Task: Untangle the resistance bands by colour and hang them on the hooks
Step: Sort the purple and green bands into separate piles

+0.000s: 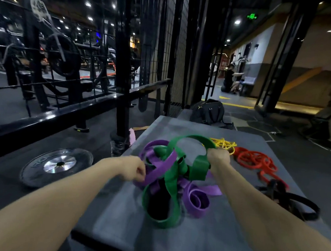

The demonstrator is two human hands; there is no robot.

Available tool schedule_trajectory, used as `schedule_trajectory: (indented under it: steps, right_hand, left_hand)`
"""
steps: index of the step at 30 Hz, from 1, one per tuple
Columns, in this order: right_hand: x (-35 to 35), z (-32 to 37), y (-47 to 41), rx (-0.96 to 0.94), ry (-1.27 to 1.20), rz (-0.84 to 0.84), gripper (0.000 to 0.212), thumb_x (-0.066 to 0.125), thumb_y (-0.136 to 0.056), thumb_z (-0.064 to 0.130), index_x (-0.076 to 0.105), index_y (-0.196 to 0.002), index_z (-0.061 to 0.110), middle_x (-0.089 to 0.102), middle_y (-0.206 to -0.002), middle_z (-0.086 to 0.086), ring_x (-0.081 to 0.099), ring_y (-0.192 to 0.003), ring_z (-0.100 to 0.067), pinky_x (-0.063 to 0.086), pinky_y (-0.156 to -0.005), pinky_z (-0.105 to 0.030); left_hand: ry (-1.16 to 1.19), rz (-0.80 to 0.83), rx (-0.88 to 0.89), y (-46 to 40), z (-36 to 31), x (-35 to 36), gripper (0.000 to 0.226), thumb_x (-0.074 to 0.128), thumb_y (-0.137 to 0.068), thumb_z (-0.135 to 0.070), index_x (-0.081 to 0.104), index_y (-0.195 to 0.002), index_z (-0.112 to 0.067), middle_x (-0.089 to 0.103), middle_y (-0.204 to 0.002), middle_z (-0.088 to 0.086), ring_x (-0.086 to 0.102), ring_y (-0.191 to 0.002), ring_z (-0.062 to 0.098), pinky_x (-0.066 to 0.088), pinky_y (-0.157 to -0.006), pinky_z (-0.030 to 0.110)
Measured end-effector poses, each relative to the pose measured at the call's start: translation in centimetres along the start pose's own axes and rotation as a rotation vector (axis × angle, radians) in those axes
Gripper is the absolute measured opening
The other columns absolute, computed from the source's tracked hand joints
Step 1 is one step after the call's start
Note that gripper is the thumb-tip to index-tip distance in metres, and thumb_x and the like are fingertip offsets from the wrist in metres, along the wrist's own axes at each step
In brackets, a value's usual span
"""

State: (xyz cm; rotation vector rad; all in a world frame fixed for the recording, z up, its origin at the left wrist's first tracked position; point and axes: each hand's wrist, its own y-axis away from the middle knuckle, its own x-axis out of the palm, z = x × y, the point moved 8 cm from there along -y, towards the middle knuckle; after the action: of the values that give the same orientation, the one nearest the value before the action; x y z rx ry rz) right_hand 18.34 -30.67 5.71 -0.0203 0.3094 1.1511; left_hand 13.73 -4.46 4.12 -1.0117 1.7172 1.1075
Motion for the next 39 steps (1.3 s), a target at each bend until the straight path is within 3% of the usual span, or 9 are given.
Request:
schedule_trajectory:
  steps: [3,6,11,18,21,23,29,34,39]
  right_hand:
    - [0.1,0.5,0.3,-0.086,-0.004,-0.007,0.024,0.054,-0.09,0.014,0.063,-0.111,0.006,0.063,-0.093,-0.015,0.063,-0.091,-0.033,0.051,-0.084,-0.042]
    - [-0.1,1.5,0.8,-0.178,-0.032,0.056,0.017,0.055,-0.092,0.017,0.063,-0.102,0.007,0.065,-0.091,-0.014,0.063,-0.086,-0.031,0.053,-0.086,-0.051]
    - [-1.7,1.6,0.5,-0.212,-0.031,0.079,0.01,0.054,-0.093,0.015,0.063,-0.092,0.01,0.058,-0.072,-0.004,0.058,-0.079,-0.028,0.052,-0.081,-0.044]
    - [-4.1,0.6,-1.4,-0.164,-0.023,-0.008,0.027,0.054,-0.093,0.017,0.062,-0.116,0.006,0.059,-0.093,-0.012,0.061,-0.097,-0.034,0.051,-0.09,-0.046]
    - [-4.6,1.7,-1.2,-0.244,0.171,-0.02,0.025,0.051,-0.094,0.02,0.064,-0.111,0.007,0.055,-0.088,-0.011,0.055,-0.087,-0.029,0.042,-0.071,-0.035]
    - [-4.2,2.7,-0.8,-0.273,0.278,0.017,0.024,0.051,-0.093,0.018,0.064,-0.108,0.006,0.055,-0.085,-0.012,0.051,-0.081,-0.027,0.037,-0.068,-0.032]
    - [-1.0,7.1,3.4,-0.461,0.507,0.136,0.042,0.058,-0.088,0.018,0.054,-0.128,0.004,0.062,-0.121,-0.019,0.057,-0.113,-0.032,0.046,-0.092,-0.037]
    - [1.8,10.5,8.6,-0.583,0.372,0.391,0.024,0.059,-0.091,0.024,0.058,-0.071,0.01,0.044,-0.06,0.003,0.04,-0.056,-0.01,0.034,-0.052,-0.021]
    - [3.3,12.1,9.7,-0.457,0.051,0.535,0.015,0.059,-0.088,0.002,0.052,-0.08,0.012,0.053,-0.057,0.007,0.053,-0.045,-0.001,0.042,-0.042,-0.01]
  left_hand:
    - [0.16,-0.084,-0.058,-1.6,-1.3,0.1,0.016,0.048,-0.092,-0.006,0.059,-0.081,-0.006,0.069,-0.097,0.017,0.066,-0.057,0.007,0.056,-0.071,0.031]
    - [0.181,-0.321,-0.121,-3.8,-1.8,-1.2,0.023,0.056,-0.09,-0.021,0.06,-0.106,-0.005,0.069,-0.106,0.014,0.064,-0.091,0.027,0.049,-0.085,0.033]
    - [0.585,-0.304,-0.162,-6.9,-4.1,1.4,0.05,0.065,-0.085,-0.021,0.048,-0.128,-0.001,0.057,-0.126,0.013,0.054,-0.117,0.026,0.04,-0.099,0.028]
    - [0.804,-0.342,-0.148,-8.0,-4.7,2.1,0.03,0.064,-0.085,-0.011,0.042,-0.066,-0.017,0.046,-0.067,0.0,0.045,-0.069,0.015,0.041,-0.061,0.023]
    - [0.956,-0.364,-0.121,-6.5,-5.3,-0.7,0.028,0.055,-0.092,-0.011,0.038,-0.069,-0.015,0.045,-0.066,0.004,0.047,-0.049,0.011,0.047,-0.042,0.021]
    - [1.097,-0.429,-0.091,-5.4,-5.3,-3.9,0.023,0.056,-0.091,-0.012,0.043,-0.072,-0.013,0.056,-0.079,0.015,0.059,-0.059,0.018,0.057,-0.057,0.032]
    - [1.283,-0.512,-0.014,-1.9,-6.6,-11.2,0.011,0.057,-0.091,-0.013,0.052,-0.082,-0.009,0.064,-0.077,0.006,0.064,-0.062,0.012,0.056,-0.054,0.022]
    - [1.399,-0.542,0.034,0.1,-8.5,-13.5,0.017,0.056,-0.09,-0.011,0.051,-0.074,-0.01,0.062,-0.077,0.004,0.06,-0.068,0.011,0.053,-0.052,0.018]
    - [1.473,-0.542,0.16,2.2,-9.8,-16.7,0.015,0.052,-0.093,-0.009,0.053,-0.078,-0.008,0.061,-0.081,0.004,0.058,-0.072,0.011,0.055,-0.061,0.019]
